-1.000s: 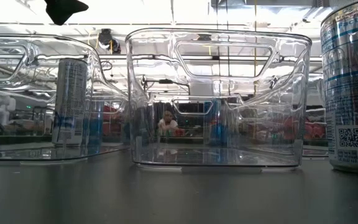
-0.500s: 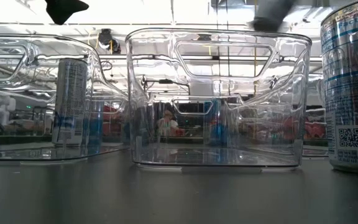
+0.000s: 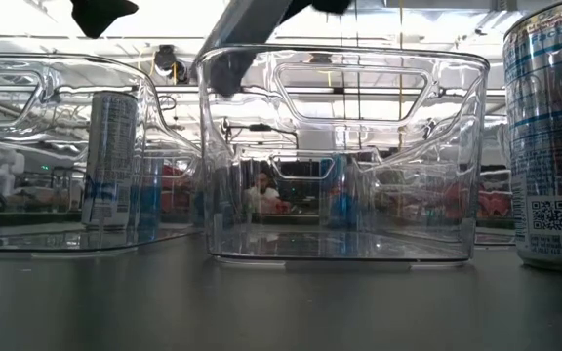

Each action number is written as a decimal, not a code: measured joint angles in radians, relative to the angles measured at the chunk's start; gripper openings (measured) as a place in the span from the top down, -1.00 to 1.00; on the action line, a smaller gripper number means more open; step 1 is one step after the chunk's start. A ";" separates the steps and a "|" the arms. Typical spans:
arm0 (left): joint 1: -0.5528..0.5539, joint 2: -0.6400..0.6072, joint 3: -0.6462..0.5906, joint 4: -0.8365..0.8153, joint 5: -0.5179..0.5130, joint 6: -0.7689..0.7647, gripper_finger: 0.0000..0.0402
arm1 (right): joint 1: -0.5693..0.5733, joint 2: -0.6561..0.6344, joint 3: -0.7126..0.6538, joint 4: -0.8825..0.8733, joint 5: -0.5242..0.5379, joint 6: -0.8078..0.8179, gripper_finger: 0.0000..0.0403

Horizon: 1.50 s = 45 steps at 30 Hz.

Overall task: Sort soda cans
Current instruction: Put the top right white soda can into the left transparent bin

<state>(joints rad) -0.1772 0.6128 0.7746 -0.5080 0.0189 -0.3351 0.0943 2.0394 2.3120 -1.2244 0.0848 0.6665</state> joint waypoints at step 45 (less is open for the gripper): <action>0.000 0.000 0.000 -0.034 0.004 0.001 -0.95 | -0.056 0.304 -0.051 0.312 -0.040 -0.067 -0.45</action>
<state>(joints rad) -0.1772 0.6129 0.7746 -0.5415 0.0231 -0.3344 0.0378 2.3437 2.2609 -0.9122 0.0444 0.5993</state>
